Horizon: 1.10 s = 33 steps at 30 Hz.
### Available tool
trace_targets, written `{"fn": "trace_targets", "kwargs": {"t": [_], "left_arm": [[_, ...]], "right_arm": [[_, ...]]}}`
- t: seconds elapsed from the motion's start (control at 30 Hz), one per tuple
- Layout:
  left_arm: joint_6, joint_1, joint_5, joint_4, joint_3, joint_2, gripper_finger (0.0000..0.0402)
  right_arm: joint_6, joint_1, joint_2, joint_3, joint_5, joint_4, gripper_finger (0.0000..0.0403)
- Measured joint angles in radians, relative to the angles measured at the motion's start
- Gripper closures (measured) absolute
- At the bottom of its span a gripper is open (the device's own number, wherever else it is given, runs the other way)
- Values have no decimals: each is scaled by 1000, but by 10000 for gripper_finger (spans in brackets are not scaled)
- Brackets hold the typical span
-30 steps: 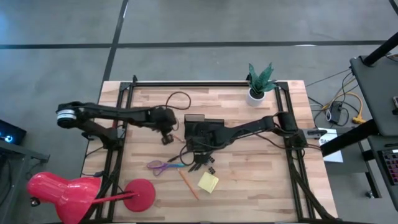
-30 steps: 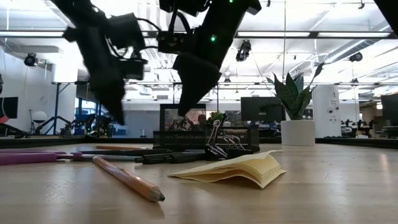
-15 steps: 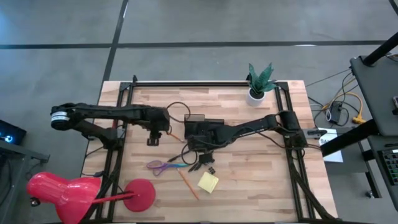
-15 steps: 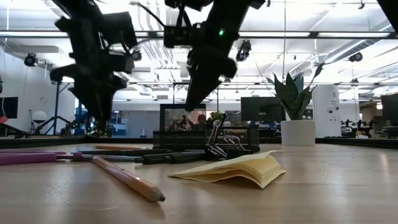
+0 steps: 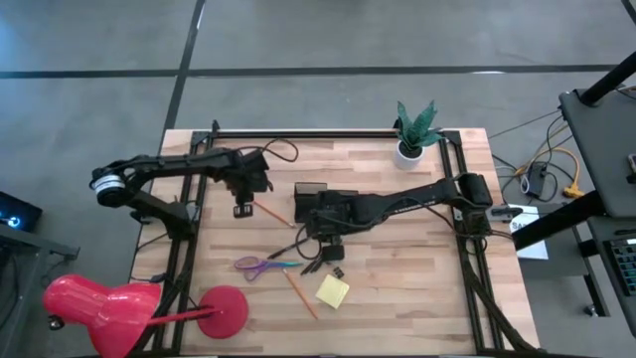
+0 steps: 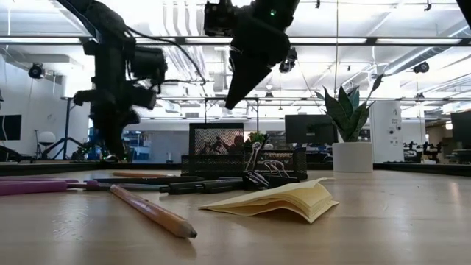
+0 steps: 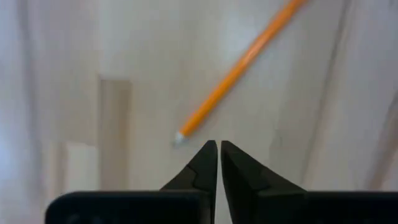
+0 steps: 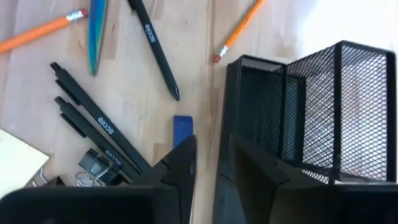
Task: Pick and place office supplies into organizer
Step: Put the top pencil into the desk organizer
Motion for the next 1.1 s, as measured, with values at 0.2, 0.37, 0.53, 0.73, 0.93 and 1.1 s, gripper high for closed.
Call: {"fn": "trace_targets", "kwargs": {"t": [0.2,0.37,0.53,0.73,0.93,1.1], "left_arm": [[-296,3,9,21,-24,60,400],[-378,7,4,84,-3,81,401],[-353,15,-5,75,9,70,401],[39,2,-14,83,-13,69,401],[171,37,-41,164,-13,74,402],[201,61,-11,86,-15,87,402]], "right_arm": [[-7,-7,-1,-18,-1,10,321],[-15,-9,-1,-26,-2,11,319],[-15,-9,-1,-27,-2,11,322],[-15,-9,-1,-27,-2,5,329],[1,-9,-1,-27,-2,1,329],[2,-9,-1,-27,-2,1,329]]}}
